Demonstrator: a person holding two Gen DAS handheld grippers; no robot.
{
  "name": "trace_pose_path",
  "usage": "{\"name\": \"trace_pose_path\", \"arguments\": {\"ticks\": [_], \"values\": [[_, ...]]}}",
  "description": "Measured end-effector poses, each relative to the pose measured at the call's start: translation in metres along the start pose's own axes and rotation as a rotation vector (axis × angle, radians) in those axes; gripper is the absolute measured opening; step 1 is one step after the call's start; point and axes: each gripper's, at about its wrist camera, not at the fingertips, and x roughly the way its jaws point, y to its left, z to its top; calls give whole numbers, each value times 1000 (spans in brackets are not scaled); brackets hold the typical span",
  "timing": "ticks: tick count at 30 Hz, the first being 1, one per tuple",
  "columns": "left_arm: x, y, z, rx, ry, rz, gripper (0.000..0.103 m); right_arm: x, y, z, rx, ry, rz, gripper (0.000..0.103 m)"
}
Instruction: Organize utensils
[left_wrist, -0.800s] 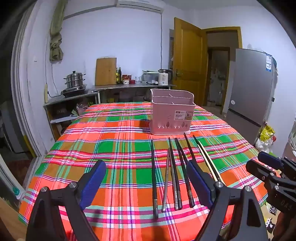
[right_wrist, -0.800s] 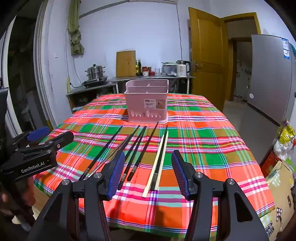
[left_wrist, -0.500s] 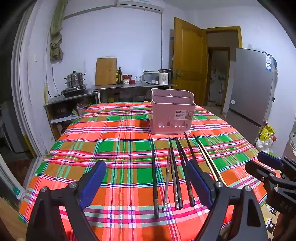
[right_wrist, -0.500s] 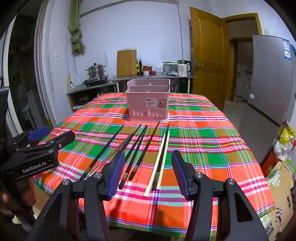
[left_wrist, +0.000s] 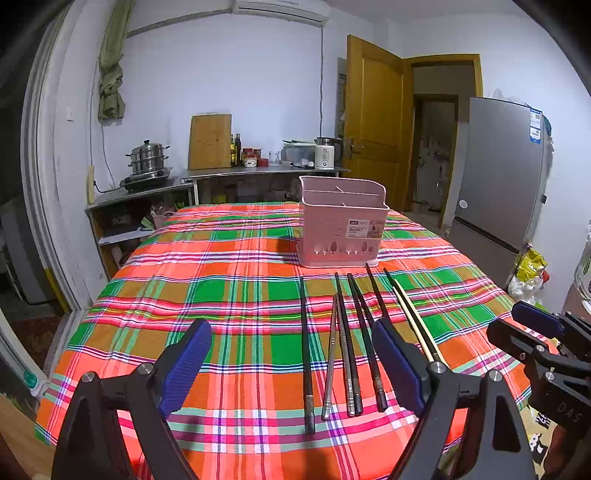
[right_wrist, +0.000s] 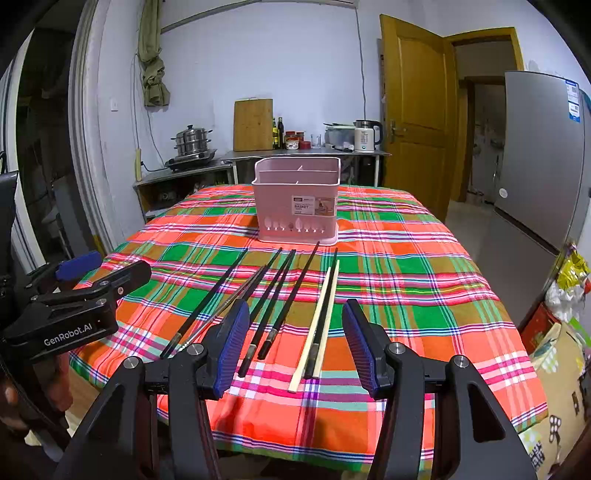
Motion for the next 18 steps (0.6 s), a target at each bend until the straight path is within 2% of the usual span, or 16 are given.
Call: {"name": "trace_pose_path", "arguments": {"ticks": [18], "values": [[-3, -6, 3, 6, 2, -15, 89, 0, 0, 0, -1, 0, 0, 53]]}}
